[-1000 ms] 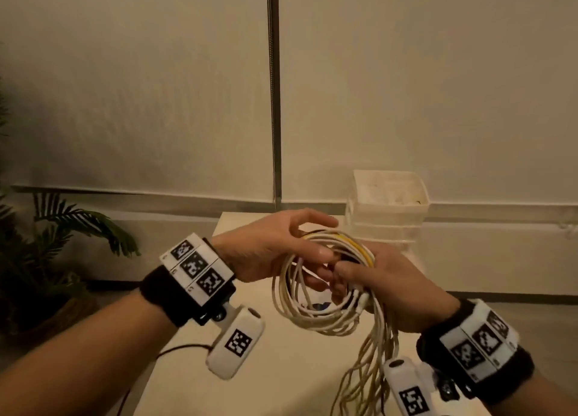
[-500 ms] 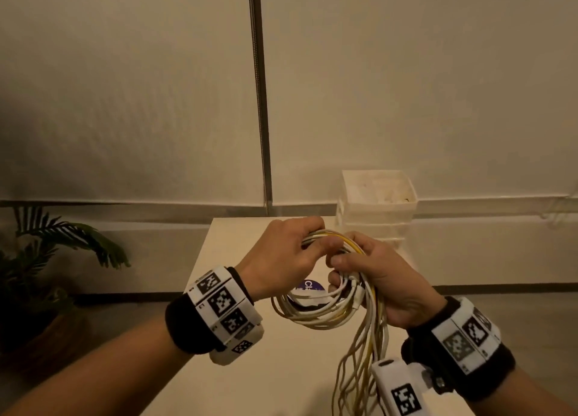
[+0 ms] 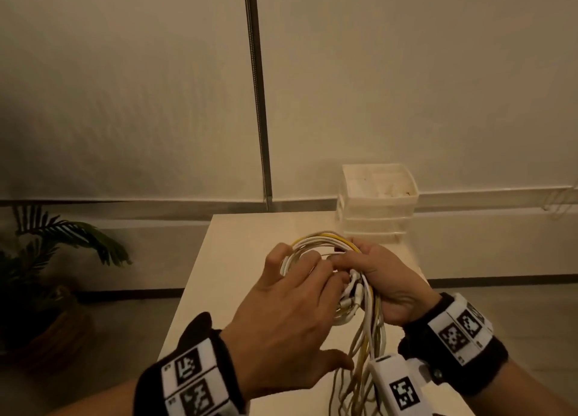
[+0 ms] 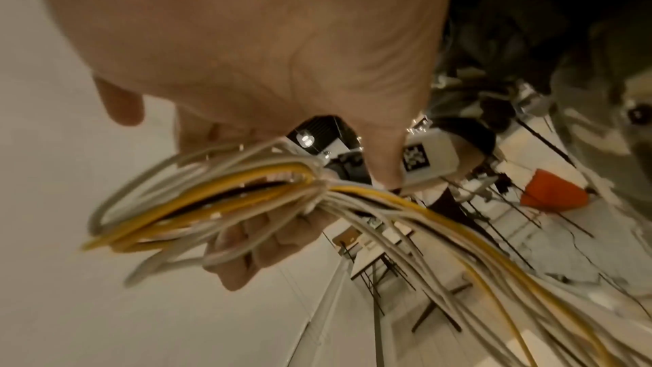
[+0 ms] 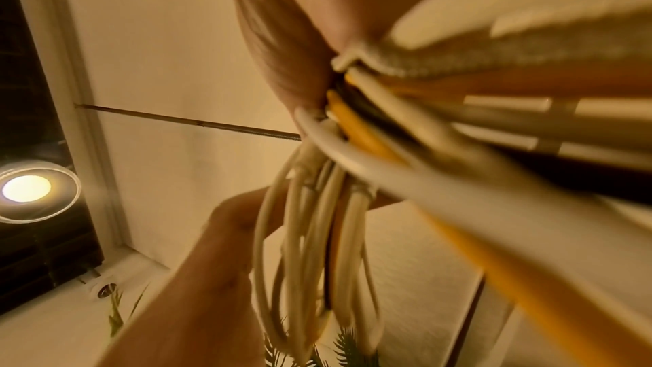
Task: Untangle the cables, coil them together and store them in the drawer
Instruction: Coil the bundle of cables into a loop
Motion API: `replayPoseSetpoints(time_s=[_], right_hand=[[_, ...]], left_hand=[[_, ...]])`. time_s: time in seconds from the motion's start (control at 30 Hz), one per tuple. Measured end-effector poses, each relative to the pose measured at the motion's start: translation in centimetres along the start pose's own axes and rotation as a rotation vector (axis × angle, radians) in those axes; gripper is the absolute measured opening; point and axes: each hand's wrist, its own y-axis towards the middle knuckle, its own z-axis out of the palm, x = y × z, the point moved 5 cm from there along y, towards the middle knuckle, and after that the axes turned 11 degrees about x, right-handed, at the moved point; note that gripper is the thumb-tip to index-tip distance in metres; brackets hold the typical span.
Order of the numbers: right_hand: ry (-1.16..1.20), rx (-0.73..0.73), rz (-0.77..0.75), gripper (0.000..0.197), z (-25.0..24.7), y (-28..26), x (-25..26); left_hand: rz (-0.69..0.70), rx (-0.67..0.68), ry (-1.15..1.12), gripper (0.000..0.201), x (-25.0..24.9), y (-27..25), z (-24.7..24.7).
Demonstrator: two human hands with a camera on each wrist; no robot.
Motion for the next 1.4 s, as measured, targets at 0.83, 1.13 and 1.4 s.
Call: replayPoseSetpoints(time_s=[0.83, 1.13, 1.4], right_hand=[[-0.101, -0.479, -0.343, 0.038, 0.0, -0.6, 1.7], [-0.914, -0.288, -0.135, 0.072, -2.0, -4.2, 4.8], [-1.918, 0.041, -0.184, 0.067, 4.4, -0.2, 5.2]], left_hand=[[-0.243, -0.147, -1.018, 0.083, -0.8, 6.6, 4.8], [-0.040, 0.168, -1.530, 0.029, 4.1, 5.9, 2.2], [-0.007, 0.489, -1.340, 0.030, 5.7, 7.2, -0.6]])
